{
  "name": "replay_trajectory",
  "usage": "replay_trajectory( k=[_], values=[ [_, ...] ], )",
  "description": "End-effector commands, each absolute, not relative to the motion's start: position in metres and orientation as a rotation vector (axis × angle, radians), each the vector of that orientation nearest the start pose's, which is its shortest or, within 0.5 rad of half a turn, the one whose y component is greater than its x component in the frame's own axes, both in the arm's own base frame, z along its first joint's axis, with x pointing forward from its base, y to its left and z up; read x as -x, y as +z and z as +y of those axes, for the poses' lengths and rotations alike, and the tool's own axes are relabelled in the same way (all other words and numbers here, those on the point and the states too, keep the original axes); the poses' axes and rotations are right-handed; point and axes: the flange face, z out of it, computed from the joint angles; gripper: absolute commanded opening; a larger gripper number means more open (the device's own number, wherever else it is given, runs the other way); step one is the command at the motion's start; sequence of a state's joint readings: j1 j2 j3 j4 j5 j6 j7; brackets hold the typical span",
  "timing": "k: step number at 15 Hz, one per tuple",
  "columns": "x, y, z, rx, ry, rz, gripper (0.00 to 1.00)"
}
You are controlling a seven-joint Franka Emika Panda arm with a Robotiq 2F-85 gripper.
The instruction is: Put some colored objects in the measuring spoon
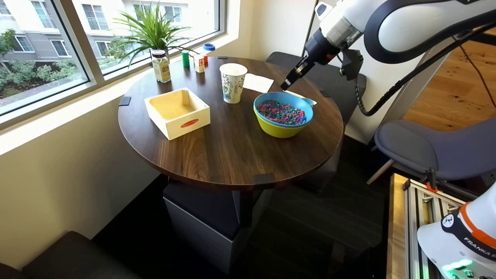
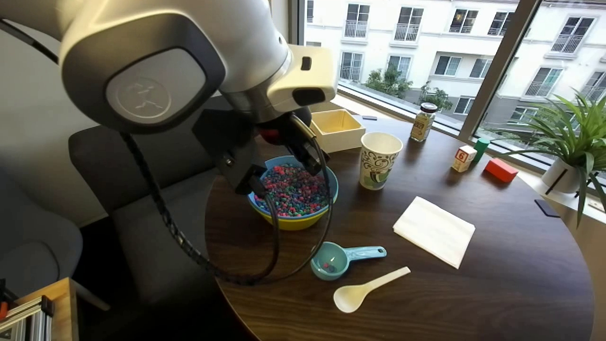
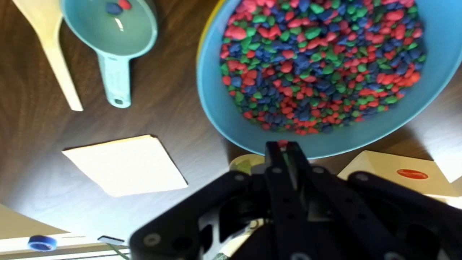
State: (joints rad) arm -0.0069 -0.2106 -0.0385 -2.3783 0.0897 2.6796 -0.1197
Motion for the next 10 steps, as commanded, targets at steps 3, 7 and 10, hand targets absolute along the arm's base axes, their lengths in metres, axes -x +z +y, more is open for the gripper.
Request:
replay_trajectory(
  k=[3,7,10],
  values=[
    [-0.479,0.453,-0.076,3.052,-0.706,0.194,0.02],
    [-0.466,0.432,-0.096,3.061,-0.616,0.264,0.02],
    [-0.460,0.419,-0.110,3.066,-0.600,0.300,0.02]
  ],
)
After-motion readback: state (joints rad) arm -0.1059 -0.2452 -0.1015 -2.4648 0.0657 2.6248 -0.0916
